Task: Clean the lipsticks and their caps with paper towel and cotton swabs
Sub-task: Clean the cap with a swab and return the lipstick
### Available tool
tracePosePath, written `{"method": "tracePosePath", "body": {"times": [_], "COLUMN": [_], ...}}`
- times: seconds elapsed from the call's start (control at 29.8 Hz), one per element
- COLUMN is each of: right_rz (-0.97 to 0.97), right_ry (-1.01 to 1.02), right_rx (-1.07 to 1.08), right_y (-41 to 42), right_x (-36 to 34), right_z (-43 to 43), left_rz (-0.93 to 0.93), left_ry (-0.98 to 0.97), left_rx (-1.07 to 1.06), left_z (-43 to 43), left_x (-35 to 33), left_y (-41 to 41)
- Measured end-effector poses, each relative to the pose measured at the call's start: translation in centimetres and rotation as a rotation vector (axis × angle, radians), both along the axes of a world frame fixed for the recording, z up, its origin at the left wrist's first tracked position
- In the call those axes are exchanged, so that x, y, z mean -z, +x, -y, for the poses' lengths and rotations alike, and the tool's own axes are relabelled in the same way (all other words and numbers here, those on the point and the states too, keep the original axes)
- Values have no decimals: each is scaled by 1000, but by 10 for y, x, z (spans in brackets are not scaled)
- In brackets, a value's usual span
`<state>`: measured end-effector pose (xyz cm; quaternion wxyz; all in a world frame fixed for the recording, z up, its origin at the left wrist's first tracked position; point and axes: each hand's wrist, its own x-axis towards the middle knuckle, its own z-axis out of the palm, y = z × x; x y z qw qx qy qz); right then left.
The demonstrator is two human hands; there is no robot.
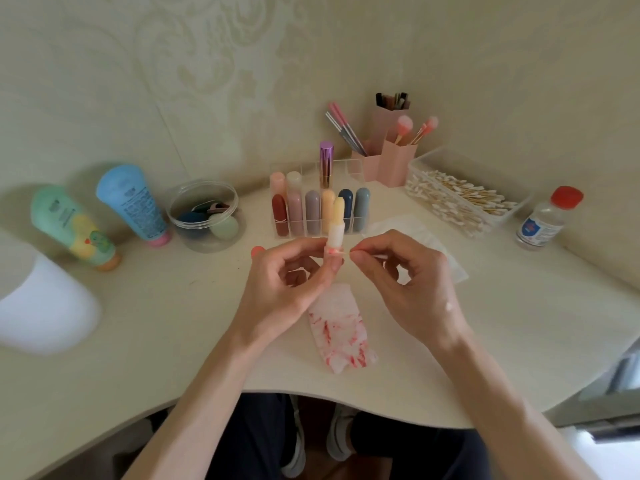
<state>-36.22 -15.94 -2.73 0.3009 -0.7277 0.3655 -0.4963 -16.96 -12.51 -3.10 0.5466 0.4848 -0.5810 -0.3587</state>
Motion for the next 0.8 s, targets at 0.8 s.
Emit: {"method": "tracePosePath", "body": {"times": [0.8], "right_rz": [151], "right_ry": [268], "right_rx": [-149], "right_y": [0], "right_x": [2], "right_z": [0], "left_rz": [-1], "left_ry": [-9], "left_rx": [117], "left_z": [0], "left_x": [5], "left_y": [1]}}
